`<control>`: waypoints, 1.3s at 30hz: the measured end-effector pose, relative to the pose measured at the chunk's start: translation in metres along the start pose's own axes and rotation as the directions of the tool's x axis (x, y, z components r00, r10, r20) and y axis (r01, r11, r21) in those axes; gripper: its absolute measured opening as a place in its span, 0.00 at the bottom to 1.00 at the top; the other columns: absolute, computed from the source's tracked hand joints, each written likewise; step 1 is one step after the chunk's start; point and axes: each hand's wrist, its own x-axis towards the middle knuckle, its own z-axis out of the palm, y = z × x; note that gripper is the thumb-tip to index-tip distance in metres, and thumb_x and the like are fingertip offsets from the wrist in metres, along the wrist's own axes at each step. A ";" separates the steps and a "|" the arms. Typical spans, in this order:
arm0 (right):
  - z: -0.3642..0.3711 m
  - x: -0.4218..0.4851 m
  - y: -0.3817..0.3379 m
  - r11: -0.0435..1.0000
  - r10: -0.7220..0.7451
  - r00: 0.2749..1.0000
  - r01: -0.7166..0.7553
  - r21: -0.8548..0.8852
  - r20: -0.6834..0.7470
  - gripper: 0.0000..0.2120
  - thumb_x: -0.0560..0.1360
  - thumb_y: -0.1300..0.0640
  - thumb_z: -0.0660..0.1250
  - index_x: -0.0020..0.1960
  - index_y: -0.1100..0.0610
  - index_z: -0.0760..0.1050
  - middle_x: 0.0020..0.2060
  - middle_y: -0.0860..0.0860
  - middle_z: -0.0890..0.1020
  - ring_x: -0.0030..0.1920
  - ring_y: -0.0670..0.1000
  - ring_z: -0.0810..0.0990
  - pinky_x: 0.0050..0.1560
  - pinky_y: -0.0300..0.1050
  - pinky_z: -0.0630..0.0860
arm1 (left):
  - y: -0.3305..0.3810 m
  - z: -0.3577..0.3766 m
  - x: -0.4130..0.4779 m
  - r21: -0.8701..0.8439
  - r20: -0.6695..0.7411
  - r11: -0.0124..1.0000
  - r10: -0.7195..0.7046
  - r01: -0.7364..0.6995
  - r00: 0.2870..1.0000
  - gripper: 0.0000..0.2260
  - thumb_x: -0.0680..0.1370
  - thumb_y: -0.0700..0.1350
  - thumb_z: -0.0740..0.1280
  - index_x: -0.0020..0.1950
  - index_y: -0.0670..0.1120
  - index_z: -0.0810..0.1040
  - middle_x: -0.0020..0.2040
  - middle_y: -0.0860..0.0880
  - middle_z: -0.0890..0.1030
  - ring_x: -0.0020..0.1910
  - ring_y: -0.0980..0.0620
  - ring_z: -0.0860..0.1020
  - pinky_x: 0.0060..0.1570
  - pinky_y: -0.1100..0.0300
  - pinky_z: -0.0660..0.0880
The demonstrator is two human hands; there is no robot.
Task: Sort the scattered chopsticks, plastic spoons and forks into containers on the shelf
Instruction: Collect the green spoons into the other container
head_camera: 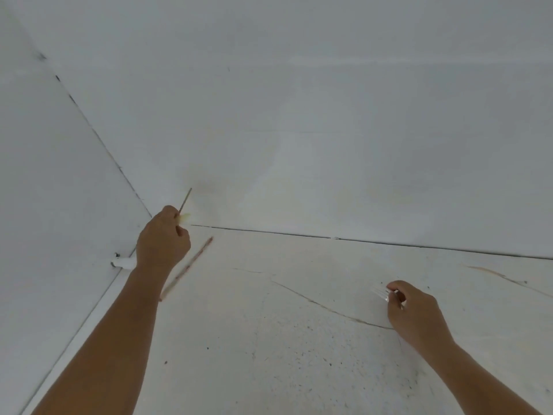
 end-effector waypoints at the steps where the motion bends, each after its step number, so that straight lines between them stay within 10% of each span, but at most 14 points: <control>1: -0.001 0.001 -0.003 1.000 0.000 1.000 0.000 -0.001 0.001 0.08 0.79 0.62 0.67 0.53 0.52 0.81 0.36 0.43 0.81 0.34 0.47 0.79 0.37 0.44 0.73 | 0.001 -0.009 0.005 -0.031 0.027 0.999 -0.035 0.036 0.999 0.06 0.76 0.35 0.62 0.49 0.44 0.71 0.37 0.47 0.75 0.35 0.42 0.74 0.36 0.49 0.74; 8: 0.004 -0.001 -0.028 0.999 0.014 1.000 -0.014 0.029 0.013 0.08 0.79 0.62 0.67 0.54 0.54 0.82 0.37 0.43 0.81 0.31 0.48 0.79 0.36 0.43 0.72 | -0.008 -0.005 0.013 -0.245 0.511 0.858 -0.280 0.451 0.812 0.02 0.72 0.41 0.65 0.44 0.47 0.74 0.39 0.44 0.78 0.33 0.47 0.74 0.36 0.55 0.71; 17: 0.062 -0.019 -0.136 0.996 -0.065 0.891 0.089 -0.031 0.449 0.16 0.75 0.46 0.71 0.61 0.45 0.72 0.53 0.43 0.78 0.41 0.48 0.81 0.45 0.45 0.80 | -0.036 0.022 -0.017 -0.310 0.537 0.683 -0.448 0.661 0.715 0.14 0.77 0.36 0.59 0.54 0.50 0.80 0.42 0.43 0.79 0.34 0.47 0.75 0.32 0.58 0.71; 30: 0.171 -0.036 -0.260 0.915 -0.142 0.833 0.316 -0.249 0.535 0.06 0.74 0.59 0.70 0.50 0.54 0.76 0.47 0.51 0.80 0.52 0.56 0.84 0.46 0.45 0.78 | -0.051 0.020 -0.061 -0.274 0.432 0.784 -0.417 0.557 0.800 0.11 0.80 0.38 0.58 0.51 0.53 0.75 0.48 0.43 0.81 0.45 0.42 0.81 0.45 0.49 0.79; 39: 0.001 -0.051 -0.073 0.892 -0.013 0.924 0.183 -0.413 0.382 0.07 0.77 0.50 0.61 0.47 0.54 0.71 0.41 0.48 0.74 0.44 0.53 0.79 0.44 0.47 0.78 | 0.128 0.029 -0.129 -0.464 0.637 0.727 -0.123 0.506 0.761 0.14 0.79 0.33 0.57 0.54 0.52 0.74 0.41 0.43 0.82 0.28 0.50 0.78 0.28 0.56 0.74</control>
